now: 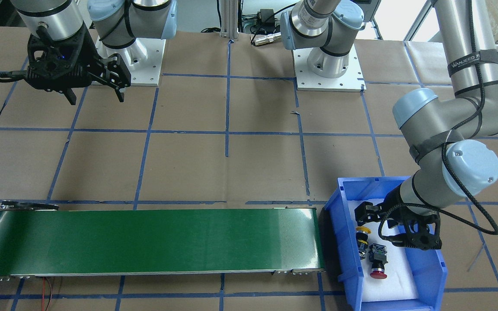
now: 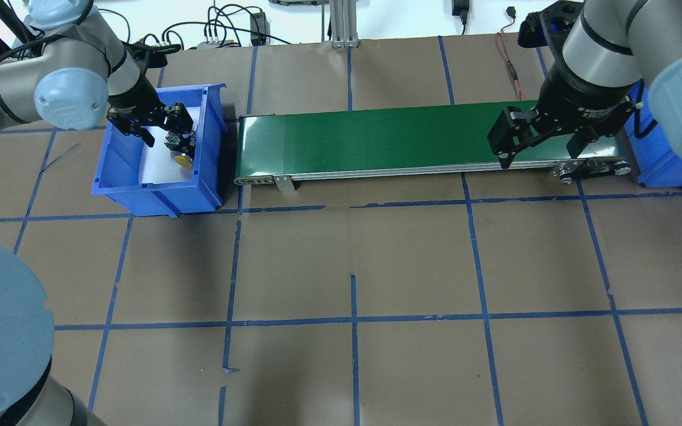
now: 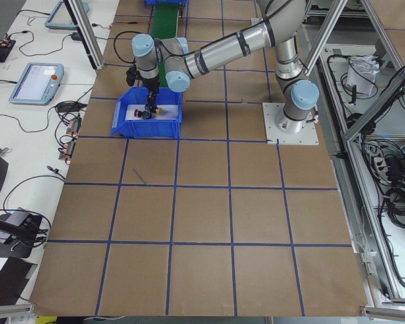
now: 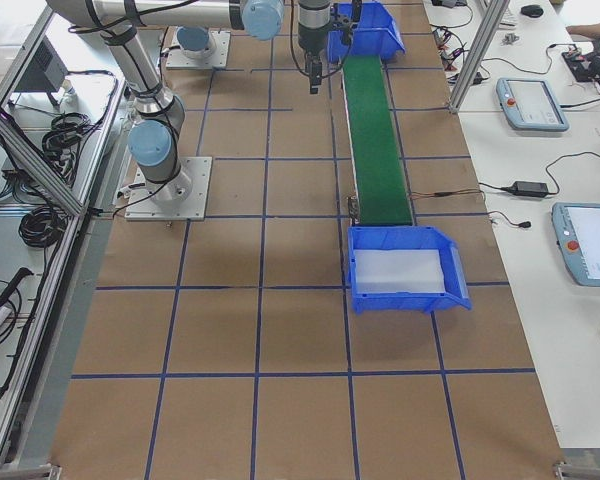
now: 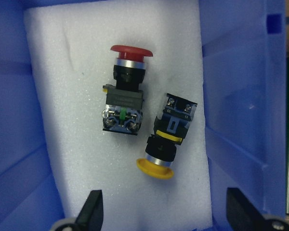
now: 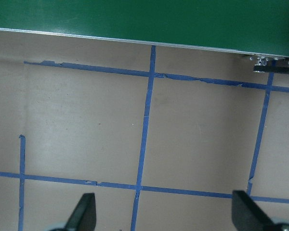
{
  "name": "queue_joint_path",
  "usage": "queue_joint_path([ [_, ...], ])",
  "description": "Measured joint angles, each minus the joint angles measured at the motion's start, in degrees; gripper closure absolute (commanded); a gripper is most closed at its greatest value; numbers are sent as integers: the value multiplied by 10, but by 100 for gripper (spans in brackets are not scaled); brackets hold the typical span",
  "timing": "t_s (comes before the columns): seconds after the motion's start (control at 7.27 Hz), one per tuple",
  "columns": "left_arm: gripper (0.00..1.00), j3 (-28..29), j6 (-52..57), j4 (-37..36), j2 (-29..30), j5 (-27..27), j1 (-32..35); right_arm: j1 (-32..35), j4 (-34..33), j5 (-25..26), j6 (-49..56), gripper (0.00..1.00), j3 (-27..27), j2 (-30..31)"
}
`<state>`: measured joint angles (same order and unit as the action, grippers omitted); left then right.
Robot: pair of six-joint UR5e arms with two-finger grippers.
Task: Transport two buttons from left to right
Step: 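Grasp the yellow-capped push button with the left gripper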
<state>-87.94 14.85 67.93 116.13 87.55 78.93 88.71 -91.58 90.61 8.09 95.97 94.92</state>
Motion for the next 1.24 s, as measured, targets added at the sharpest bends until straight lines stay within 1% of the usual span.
queue_joint_path([
  [0.41,30,-6,1,7,1,1,-1,1,0,0,0,0,0,-1],
  [0.83,30,-27,3,7,2,-1,-1,0,0,0,1,0,1,-1],
  [1.24,31,-27,15,0,15,0,-1,1,0,0,1,0,1,-1],
])
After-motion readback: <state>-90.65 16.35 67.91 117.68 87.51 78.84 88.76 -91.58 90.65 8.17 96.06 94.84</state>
